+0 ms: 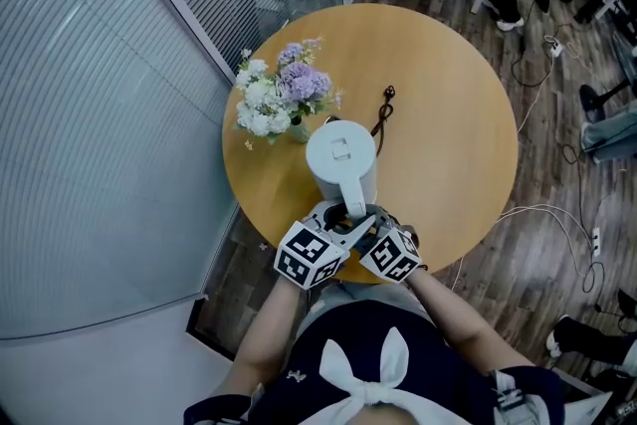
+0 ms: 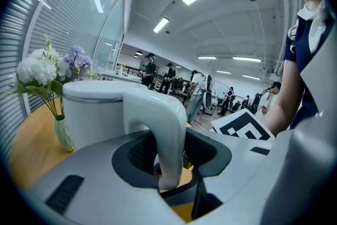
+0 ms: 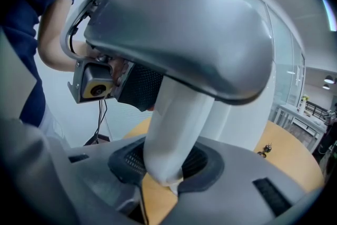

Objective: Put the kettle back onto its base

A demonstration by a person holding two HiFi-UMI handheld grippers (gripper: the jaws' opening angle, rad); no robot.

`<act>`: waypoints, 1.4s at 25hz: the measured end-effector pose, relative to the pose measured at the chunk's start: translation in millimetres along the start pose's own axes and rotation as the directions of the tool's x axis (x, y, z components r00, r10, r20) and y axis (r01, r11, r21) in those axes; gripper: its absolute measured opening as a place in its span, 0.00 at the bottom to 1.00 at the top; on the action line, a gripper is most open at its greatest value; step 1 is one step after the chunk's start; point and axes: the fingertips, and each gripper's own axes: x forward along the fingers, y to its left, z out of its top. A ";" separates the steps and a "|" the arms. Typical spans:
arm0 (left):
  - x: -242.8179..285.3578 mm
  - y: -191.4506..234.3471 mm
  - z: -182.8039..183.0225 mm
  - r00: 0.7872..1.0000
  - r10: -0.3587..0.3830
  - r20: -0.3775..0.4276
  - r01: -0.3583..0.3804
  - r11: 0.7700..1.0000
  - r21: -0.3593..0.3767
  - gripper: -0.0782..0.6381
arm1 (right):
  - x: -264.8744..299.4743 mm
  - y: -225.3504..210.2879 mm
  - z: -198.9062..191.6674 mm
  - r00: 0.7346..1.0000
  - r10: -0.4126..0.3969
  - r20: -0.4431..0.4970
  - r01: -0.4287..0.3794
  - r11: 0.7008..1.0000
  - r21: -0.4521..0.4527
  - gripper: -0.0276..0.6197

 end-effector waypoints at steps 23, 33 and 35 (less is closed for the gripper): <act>8.8 -17.4 -11.2 0.999 0.019 -0.030 -0.017 0.998 0.056 0.35 | -7.0 4.2 -15.5 0.999 -0.041 -0.021 0.040 0.999 -0.012 0.23; 12.3 -23.3 -18.7 0.999 0.012 -0.039 -0.009 0.998 0.069 0.35 | -7.4 6.1 -22.7 0.998 -0.051 -0.034 0.051 0.999 -0.002 0.23; 12.4 -23.9 -19.7 0.999 0.009 -0.041 -0.007 0.998 0.066 0.35 | -7.6 6.8 -24.2 0.998 -0.050 -0.039 0.049 0.999 -0.007 0.23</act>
